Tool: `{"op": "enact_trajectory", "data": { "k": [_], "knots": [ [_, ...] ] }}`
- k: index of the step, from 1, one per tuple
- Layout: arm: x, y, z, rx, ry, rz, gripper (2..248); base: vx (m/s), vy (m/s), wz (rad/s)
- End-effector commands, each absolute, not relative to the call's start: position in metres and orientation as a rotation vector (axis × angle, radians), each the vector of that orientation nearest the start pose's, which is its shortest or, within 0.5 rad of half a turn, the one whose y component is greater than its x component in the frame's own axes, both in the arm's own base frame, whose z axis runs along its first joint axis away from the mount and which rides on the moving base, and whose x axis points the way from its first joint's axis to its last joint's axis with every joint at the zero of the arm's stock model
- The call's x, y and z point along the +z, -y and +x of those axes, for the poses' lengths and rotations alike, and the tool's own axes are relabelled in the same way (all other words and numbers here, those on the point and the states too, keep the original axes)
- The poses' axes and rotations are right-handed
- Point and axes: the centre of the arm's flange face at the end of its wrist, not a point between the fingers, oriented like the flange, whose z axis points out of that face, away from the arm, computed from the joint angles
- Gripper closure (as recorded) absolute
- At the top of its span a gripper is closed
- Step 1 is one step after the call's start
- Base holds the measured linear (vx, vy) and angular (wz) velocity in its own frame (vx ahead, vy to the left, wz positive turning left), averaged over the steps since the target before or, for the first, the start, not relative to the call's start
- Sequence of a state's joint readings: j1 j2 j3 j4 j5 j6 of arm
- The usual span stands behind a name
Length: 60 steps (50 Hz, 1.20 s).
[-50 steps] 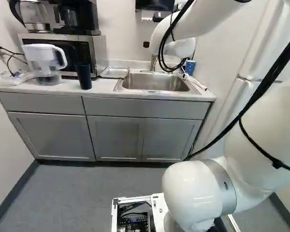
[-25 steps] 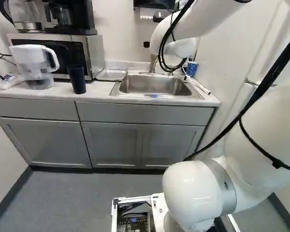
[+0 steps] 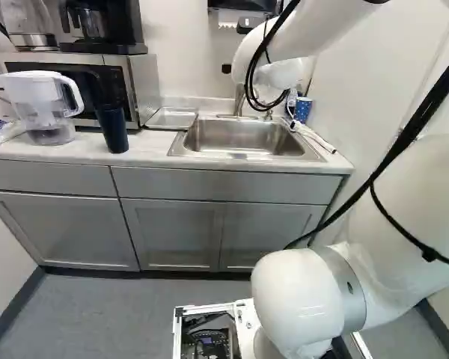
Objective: Rinse the cup and place it in the tray
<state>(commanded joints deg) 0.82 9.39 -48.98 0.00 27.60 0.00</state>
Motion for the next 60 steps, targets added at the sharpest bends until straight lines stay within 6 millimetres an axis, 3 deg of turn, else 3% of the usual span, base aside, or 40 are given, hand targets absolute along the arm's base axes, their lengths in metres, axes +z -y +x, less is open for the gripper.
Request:
{"op": "enact_trajectory", "data": {
  "k": [60],
  "knots": [
    [0.6463, -0.0067, 0.469, -2.129, 0.016, -2.297, 3, 0.044, 0.007, 0.032]
  ]
}}
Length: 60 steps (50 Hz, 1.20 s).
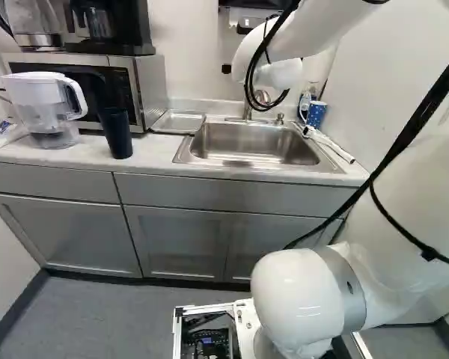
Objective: Rinse the cup and place it in the tray
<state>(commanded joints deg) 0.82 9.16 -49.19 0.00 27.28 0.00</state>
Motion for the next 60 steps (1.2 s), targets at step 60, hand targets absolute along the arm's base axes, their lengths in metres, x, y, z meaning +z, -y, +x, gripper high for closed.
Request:
{"op": "enact_trajectory", "data": {
  "k": [60],
  "knots": [
    [0.639, 0.007, 0.524, -2.017, -0.054, -2.406, 3, 0.0, 0.0, 0.0]
  ]
}}
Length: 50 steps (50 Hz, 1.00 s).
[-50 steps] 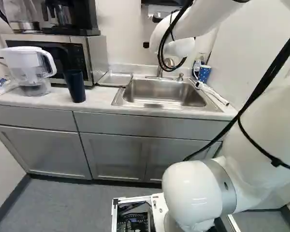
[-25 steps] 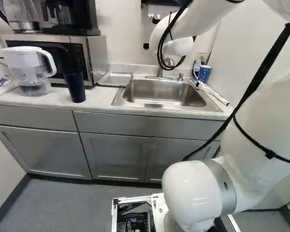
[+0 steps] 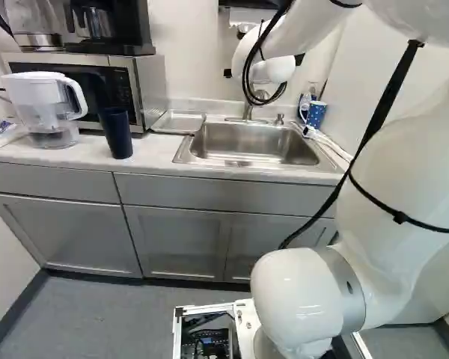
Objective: Rinse the cup and place it in the tray
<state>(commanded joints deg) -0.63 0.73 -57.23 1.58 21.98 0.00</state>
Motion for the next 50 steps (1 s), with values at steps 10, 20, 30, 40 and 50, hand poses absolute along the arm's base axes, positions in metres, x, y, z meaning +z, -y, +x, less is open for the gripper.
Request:
{"op": "enact_trajectory", "data": {
  "k": [10, 20, 30, 40, 50],
  "knots": [
    [0.637, 0.01, 0.538, -1.989, -0.074, -2.428, 3, 0.0, 0.0, 0.0],
    [0.635, 0.012, 0.552, -1.958, -0.093, -2.45, 3, 0.0, 0.0, 0.0],
    [0.633, 0.012, 0.567, -1.931, -0.107, -2.465, 3, 0.0, 0.0, 0.0],
    [0.631, 0.012, 0.582, -1.91, -0.118, -2.477, 3, 0.0, 0.0, 0.0],
    [0.628, 0.012, 0.597, -1.893, -0.117, -2.488, 3, 0.0, 0.0, 0.0]
  ]
}}
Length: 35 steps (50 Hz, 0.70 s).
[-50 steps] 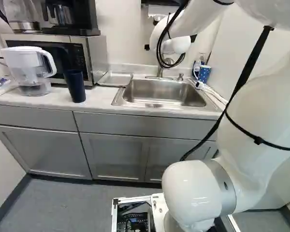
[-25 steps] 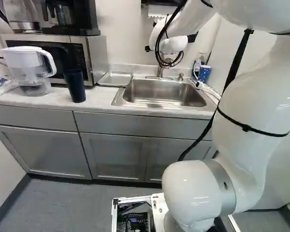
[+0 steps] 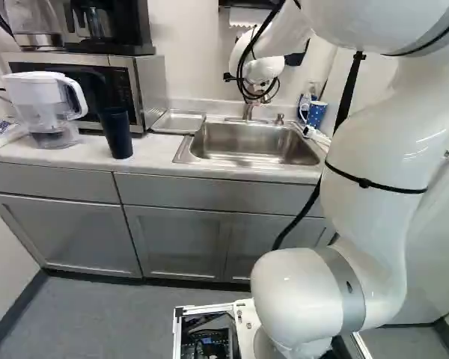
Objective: Rinse the cup and place it in the tray
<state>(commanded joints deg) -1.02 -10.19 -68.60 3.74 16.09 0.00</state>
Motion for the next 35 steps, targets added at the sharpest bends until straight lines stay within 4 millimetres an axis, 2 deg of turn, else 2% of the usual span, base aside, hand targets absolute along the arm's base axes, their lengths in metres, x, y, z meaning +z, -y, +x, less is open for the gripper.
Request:
{"op": "enact_trajectory", "data": {
  "k": [35],
  "knots": [
    [0.622, 0.008, 0.65, -1.871, -0.108, -2.498, 3, 0.0, 0.0, 0.0]
  ]
}}
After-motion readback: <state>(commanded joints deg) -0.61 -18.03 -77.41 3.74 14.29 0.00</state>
